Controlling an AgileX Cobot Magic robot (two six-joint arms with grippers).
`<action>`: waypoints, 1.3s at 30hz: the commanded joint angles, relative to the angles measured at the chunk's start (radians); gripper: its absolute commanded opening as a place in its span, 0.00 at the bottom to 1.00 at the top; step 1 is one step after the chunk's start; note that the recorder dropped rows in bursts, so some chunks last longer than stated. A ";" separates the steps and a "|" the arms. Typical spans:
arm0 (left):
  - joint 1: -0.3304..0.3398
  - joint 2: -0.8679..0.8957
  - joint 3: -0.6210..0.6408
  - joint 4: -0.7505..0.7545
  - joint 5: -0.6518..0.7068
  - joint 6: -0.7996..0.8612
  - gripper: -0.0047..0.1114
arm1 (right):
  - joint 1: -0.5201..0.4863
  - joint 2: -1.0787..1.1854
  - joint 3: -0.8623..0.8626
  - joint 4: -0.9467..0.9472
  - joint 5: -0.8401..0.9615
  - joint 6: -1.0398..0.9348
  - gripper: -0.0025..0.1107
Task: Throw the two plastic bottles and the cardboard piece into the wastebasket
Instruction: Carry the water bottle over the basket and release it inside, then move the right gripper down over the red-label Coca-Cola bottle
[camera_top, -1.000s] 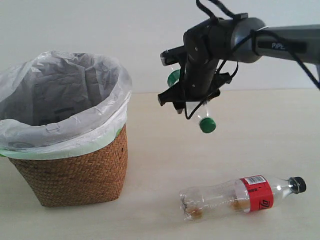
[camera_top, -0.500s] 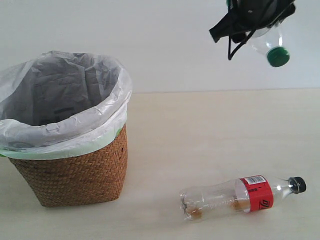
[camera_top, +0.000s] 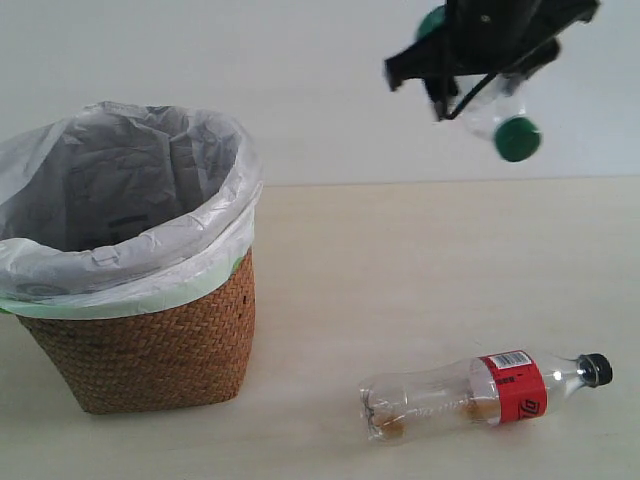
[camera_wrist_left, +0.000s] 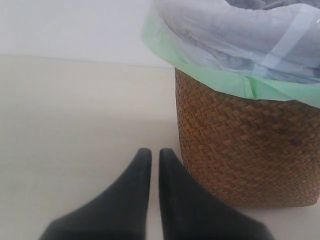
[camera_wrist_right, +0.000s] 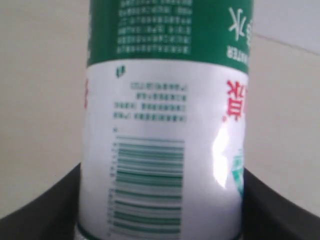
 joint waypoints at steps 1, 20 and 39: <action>0.003 -0.002 0.003 0.002 -0.003 -0.009 0.09 | 0.002 -0.011 -0.177 0.768 -0.119 -0.310 0.21; 0.003 -0.002 0.003 0.002 -0.003 -0.009 0.09 | 0.073 0.063 -0.228 0.417 -0.001 -0.110 0.92; 0.003 -0.002 0.003 0.002 -0.003 -0.009 0.09 | 0.069 -0.109 0.412 0.013 -0.001 0.066 0.61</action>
